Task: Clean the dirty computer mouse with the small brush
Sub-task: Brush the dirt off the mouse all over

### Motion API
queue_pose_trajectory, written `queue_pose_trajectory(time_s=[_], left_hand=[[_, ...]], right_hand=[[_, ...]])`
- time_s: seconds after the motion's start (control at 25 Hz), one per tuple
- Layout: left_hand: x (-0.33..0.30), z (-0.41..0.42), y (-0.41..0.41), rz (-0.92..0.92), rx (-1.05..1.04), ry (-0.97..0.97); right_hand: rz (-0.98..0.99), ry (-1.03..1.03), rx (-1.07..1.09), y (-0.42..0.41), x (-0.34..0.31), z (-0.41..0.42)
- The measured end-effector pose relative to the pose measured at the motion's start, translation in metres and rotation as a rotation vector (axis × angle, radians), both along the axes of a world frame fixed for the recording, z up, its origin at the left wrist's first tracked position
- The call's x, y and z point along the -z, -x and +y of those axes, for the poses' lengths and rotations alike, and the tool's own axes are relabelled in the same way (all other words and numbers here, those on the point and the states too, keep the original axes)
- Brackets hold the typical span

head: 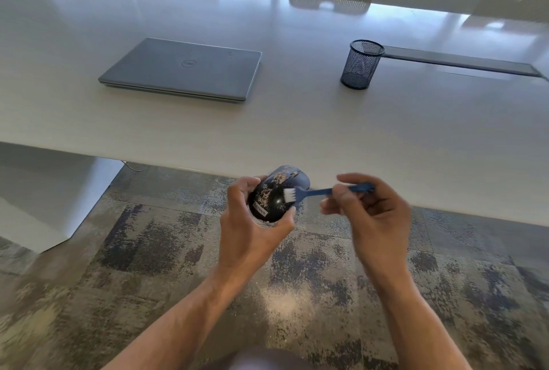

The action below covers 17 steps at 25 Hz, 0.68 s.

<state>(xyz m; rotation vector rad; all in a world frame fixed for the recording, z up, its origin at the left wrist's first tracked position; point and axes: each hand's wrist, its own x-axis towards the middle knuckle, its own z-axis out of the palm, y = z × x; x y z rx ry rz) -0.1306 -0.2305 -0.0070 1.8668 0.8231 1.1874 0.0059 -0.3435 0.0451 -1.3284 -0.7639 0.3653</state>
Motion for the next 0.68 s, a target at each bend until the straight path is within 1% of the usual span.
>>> queue_pose_trajectory(time_s=[0.08,0.2,0.28,0.36,0.44,0.52,0.56,0.68], left_hand=[[-0.001,-0.001,0.001,0.002,-0.004,0.008],[-0.001,-0.002,0.001,0.008,0.006,0.0],[-0.001,-0.003,0.001,0.017,0.013,0.007],[0.0,-0.003,0.002,0.018,0.01,0.013],[0.0,-0.004,0.001,0.019,0.006,0.008],[0.001,-0.005,0.0,0.021,0.01,-0.004],[0.001,-0.006,0.0,0.023,0.014,-0.007],[-0.002,-0.006,0.002,0.017,0.013,0.022]], right_hand=[[0.039,-0.028,0.009,-0.011,0.001,-0.003],[0.045,0.017,-0.058,-0.01,0.007,-0.003],[0.05,0.03,0.003,-0.013,0.009,-0.004],[0.057,0.001,0.056,-0.019,0.007,-0.008],[0.051,-0.022,-0.004,-0.015,0.005,-0.009],[0.01,-0.006,-0.113,-0.004,0.007,-0.006],[-0.007,0.011,-0.128,-0.001,0.008,-0.005],[0.029,0.029,0.005,-0.009,0.005,-0.005]])
